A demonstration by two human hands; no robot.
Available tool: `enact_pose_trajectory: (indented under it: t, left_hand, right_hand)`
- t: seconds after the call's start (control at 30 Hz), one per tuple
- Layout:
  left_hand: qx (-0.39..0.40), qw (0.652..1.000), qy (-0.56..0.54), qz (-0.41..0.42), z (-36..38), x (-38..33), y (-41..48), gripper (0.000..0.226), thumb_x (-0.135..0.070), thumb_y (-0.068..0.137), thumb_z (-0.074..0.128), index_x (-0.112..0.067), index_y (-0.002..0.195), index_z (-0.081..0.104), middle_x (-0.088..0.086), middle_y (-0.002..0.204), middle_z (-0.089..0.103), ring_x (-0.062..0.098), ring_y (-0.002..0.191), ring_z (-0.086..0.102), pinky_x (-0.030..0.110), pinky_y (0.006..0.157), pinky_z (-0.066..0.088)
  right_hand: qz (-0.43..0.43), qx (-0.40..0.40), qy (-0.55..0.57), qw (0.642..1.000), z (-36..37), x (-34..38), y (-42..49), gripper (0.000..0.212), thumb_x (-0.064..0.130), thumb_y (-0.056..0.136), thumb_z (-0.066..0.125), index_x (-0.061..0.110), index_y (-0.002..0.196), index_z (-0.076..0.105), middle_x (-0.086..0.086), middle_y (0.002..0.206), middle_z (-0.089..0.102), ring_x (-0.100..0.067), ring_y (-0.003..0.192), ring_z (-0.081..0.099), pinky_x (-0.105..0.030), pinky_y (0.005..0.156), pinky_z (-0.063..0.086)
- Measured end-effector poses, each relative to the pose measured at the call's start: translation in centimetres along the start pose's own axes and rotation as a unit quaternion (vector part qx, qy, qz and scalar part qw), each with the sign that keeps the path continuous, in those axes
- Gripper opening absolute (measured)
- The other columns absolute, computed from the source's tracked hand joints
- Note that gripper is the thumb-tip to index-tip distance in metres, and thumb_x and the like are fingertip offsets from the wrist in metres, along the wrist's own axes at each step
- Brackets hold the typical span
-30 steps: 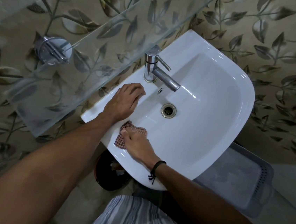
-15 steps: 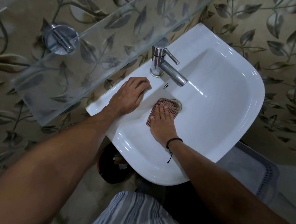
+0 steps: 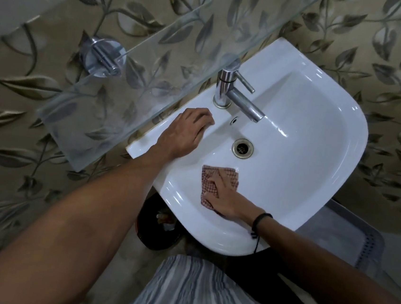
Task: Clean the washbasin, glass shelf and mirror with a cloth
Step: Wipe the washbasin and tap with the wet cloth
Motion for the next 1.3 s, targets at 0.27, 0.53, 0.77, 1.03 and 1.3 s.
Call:
enact_pose_trajectory:
  t: [0.27, 0.53, 0.77, 1.03, 1.3]
  left_hand:
    - [0.002, 1.000, 0.000, -0.002, -0.1, 0.0, -0.1, 0.025, -0.018, 0.105, 0.044, -0.014, 0.122, 0.063, 0.004, 0.133, 0.056, 0.026, 0.121, 0.050, 0.038, 0.100, 0.043]
    - [-0.002, 1.000, -0.004, 0.002, -0.1, -0.1, -0.1, 0.025, -0.019, 0.106, 0.044, -0.014, 0.122, 0.062, 0.003, 0.132, 0.055, 0.025, 0.121, 0.050, 0.038, 0.100, 0.043]
    - [-0.002, 1.000, -0.003, -0.001, 0.0, 0.1, -0.1, 0.025, -0.017, 0.105, 0.045, -0.014, 0.122, 0.062, 0.003, 0.132, 0.055, 0.026, 0.122, 0.050, 0.039, 0.099, 0.043]
    - [-0.002, 1.000, -0.010, -0.002, -0.2, 0.0, -0.1, 0.024, -0.017, 0.106, 0.044, -0.014, 0.122, 0.062, 0.002, 0.131, 0.055, 0.024, 0.120, 0.050, 0.037, 0.102, 0.042]
    - [0.005, 1.000, -0.007, -0.003, -0.1, -0.1, -0.1, 0.025, -0.018, 0.106, 0.044, -0.014, 0.123, 0.062, 0.004, 0.133, 0.055, 0.025, 0.122, 0.049, 0.038, 0.103, 0.042]
  right_hand:
    - [-0.032, -0.039, -0.108, 0.993, 2.1, 4.1, 5.0, 0.082, 0.039, 0.089, -0.007, -0.002, 0.151, 0.027, -0.026, 0.164, 0.000, -0.044, 0.152, -0.004, -0.059, 0.123, 0.006]
    - [-0.187, 0.073, -0.043, 0.979, 3.7, 5.2, -1.7, 0.064, 0.039, 0.102, 0.021, 0.004, 0.155, 0.025, -0.007, 0.168, -0.001, -0.020, 0.155, -0.007, -0.036, 0.126, -0.003]
    - [-0.081, 0.006, -0.052, 0.995, 2.8, 5.8, 2.7, 0.051, 0.028, 0.110, 0.023, 0.007, 0.155, 0.023, -0.009, 0.168, -0.004, -0.031, 0.154, -0.005, -0.059, 0.121, 0.011]
    - [-0.170, 0.103, -0.051, 0.979, 3.9, 2.7, -1.4, 0.067, 0.041, 0.107, 0.029, 0.010, 0.159, 0.001, 0.000, 0.167, -0.009, -0.017, 0.153, -0.008, -0.041, 0.126, -0.003]
    - [-0.017, -0.037, -0.104, 0.994, -1.8, -2.5, 3.6, 0.077, 0.046, 0.104, 0.035, 0.017, 0.159, -0.010, -0.003, 0.168, -0.006, -0.021, 0.154, -0.010, -0.049, 0.124, -0.006]
Point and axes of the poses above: each hand's wrist, its own y-axis towards the middle knuckle, its own z-axis out of the palm, x = y × z, the point moved 9 cm from there along y, towards the middle knuckle
